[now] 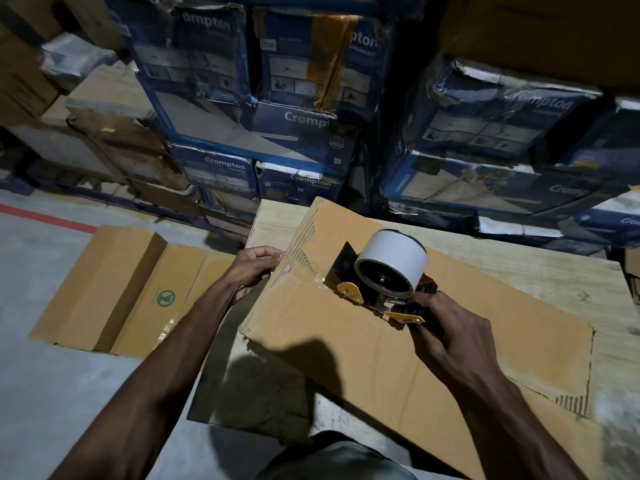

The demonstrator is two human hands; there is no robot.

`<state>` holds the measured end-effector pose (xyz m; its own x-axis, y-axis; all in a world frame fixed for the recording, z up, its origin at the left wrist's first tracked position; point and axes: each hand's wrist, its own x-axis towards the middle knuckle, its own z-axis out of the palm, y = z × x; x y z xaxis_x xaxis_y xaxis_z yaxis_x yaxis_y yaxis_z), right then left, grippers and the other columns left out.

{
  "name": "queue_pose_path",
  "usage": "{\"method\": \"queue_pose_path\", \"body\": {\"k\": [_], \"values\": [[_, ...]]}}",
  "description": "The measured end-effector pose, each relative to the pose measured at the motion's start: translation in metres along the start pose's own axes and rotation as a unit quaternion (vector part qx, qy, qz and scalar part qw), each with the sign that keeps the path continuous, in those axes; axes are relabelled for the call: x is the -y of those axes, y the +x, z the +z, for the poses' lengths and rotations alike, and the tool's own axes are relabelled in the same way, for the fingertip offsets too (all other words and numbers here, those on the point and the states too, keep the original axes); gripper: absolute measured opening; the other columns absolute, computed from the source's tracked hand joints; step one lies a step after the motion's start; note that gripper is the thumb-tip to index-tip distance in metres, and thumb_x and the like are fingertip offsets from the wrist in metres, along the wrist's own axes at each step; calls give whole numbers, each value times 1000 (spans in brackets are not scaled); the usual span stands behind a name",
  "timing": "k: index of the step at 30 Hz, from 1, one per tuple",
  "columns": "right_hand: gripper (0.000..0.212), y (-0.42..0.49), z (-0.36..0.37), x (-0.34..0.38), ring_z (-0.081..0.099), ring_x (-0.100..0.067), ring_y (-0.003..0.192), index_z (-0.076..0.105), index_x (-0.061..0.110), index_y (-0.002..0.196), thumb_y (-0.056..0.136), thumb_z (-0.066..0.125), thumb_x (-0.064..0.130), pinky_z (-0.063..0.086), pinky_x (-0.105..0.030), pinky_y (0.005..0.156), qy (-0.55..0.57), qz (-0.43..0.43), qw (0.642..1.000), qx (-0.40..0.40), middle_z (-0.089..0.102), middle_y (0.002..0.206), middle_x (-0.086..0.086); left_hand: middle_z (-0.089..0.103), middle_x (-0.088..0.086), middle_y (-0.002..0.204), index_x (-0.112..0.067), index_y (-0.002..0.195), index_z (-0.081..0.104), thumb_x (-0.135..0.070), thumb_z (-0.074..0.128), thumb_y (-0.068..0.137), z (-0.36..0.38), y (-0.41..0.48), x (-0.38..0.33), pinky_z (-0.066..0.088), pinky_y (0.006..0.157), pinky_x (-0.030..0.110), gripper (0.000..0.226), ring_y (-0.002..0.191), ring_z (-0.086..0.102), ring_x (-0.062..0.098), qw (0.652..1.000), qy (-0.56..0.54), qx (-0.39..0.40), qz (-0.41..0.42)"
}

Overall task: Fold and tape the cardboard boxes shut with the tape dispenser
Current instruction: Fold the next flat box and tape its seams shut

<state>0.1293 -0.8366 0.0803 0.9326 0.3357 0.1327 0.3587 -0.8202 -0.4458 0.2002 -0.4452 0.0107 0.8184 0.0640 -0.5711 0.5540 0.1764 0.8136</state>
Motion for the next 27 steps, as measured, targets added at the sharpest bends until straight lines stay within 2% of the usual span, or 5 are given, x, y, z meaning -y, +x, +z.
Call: {"method": "queue_pose_path", "body": {"k": [8,12,16,20,27], "values": [[37,0,1,0,61,-9,77,61,37,124,88,64,28,52,-39,54,5,-9,1000,-3,66,105,17,75,-7,69,-18,88,74,-14,71,96,11,-12,29,56,59,21,10,62,66,9,994,81,-60,-35],[37,0,-1,3,61,-12,75,62,36,121,85,64,27,50,-38,54,8,-8,1000,-7,67,102,15,77,4,99,-13,103,77,-16,76,93,10,-20,19,53,61,17,10,87,70,18,971,91,-195,106],[39,-1,-3,4,61,-11,76,60,36,122,85,64,27,51,-37,55,10,-10,1000,-10,67,103,16,58,1,147,-24,144,59,-38,50,110,21,-63,-18,53,98,27,39,132,55,19,870,330,-179,320],[37,-1,-7,6,63,-11,79,59,37,123,87,63,30,53,-37,57,17,-16,1000,-14,67,106,16,-8,-10,171,-25,166,3,-63,14,108,35,-73,-9,6,131,38,71,157,-13,4,698,648,17,303],[38,0,-15,4,64,-7,89,59,36,127,91,68,32,54,-32,64,22,-18,1000,-10,66,114,20,-23,-2,170,-17,164,-13,-82,17,98,35,-69,6,-10,128,33,97,154,-26,6,634,711,12,304]]}}
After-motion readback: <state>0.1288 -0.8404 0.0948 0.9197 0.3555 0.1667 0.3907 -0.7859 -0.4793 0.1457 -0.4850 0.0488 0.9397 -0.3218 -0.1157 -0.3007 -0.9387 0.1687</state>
